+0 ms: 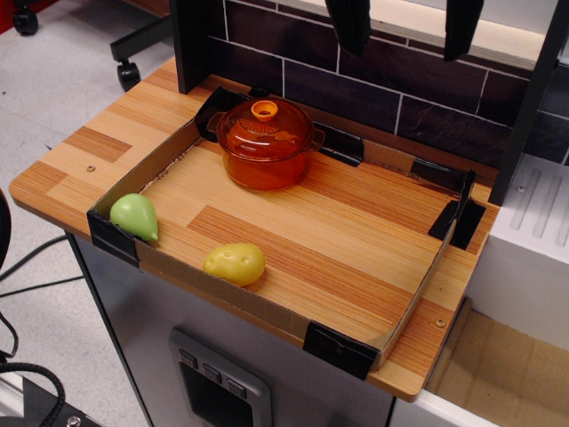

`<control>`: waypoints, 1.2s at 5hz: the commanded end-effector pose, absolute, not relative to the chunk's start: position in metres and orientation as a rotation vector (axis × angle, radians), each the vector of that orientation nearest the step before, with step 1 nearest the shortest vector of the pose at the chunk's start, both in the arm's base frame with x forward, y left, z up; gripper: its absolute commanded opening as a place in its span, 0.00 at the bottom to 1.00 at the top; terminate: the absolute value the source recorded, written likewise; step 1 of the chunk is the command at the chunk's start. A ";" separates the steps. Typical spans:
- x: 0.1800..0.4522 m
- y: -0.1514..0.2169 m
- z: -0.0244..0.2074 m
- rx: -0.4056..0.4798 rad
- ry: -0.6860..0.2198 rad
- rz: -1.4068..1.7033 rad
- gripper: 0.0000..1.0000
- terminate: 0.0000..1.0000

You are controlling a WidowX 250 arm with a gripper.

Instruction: Take lid off pot

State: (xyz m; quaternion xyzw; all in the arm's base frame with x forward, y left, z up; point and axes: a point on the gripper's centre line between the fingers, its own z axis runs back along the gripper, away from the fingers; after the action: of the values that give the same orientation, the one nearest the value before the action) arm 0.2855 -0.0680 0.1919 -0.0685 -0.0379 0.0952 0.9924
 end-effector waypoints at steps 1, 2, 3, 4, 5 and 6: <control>0.286 -0.068 0.192 -0.137 -0.076 0.191 1.00 0.00; 0.293 -0.040 0.179 -0.106 -0.028 0.208 1.00 0.00; 0.296 -0.012 0.177 -0.085 -0.042 0.233 1.00 0.00; 0.300 0.021 0.164 -0.049 -0.078 0.252 1.00 0.00; 0.307 0.048 0.143 -0.041 -0.099 0.301 1.00 0.00; 0.318 0.062 0.130 -0.026 -0.120 0.338 1.00 0.00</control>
State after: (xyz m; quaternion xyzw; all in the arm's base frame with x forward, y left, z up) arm 0.3148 0.0589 0.1143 -0.0152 -0.0351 0.1696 0.9848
